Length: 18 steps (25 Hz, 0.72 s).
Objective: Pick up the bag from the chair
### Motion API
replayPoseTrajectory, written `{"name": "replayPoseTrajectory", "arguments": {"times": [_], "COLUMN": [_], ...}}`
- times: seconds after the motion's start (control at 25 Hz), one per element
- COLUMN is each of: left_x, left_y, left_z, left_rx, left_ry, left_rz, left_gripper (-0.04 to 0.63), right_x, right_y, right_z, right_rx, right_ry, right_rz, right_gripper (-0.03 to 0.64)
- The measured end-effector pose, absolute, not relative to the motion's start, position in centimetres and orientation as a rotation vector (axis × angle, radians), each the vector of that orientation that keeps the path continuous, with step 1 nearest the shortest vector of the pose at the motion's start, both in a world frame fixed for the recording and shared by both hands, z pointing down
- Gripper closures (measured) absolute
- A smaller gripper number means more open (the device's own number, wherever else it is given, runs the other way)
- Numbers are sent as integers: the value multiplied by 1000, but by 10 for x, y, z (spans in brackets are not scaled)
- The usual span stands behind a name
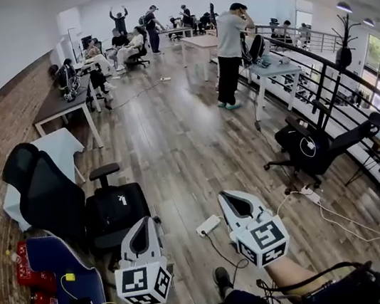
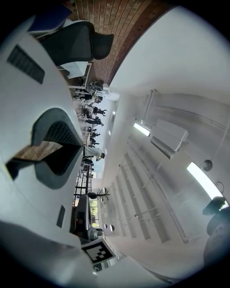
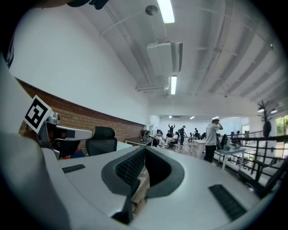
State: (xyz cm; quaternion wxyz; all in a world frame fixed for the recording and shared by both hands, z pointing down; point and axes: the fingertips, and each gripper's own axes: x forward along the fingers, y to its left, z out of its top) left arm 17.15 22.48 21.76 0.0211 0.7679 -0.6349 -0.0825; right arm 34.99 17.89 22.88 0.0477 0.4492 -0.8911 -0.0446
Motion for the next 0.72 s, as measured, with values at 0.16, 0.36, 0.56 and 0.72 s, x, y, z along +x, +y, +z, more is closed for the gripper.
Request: {"name": "replayPoseTrajectory", "arguments": {"times": [0.16,0.36,0.56,0.72], "left_x": [173,177,173,182], "left_y": [185,130,74,33], "left_z": [213,217,216,211], "left_rx": [2381,2357,2281,2303], "left_ry": [-1988,-2001,-2061,-2087], "left_rz": [-247,-234,-266,-244], "left_gripper": [586,586,586,586], "right_x": [348,350,352,362], "right_y": [138,80,27,-10], "right_z": [226,229,228,227], "right_rx": [1343,1316,1288,1266], "right_ry": [-2741,-2763,-2790,-2801], "right_rz": [-149,-132,-104,-118], "right_gripper": [601,601,601,601]}}
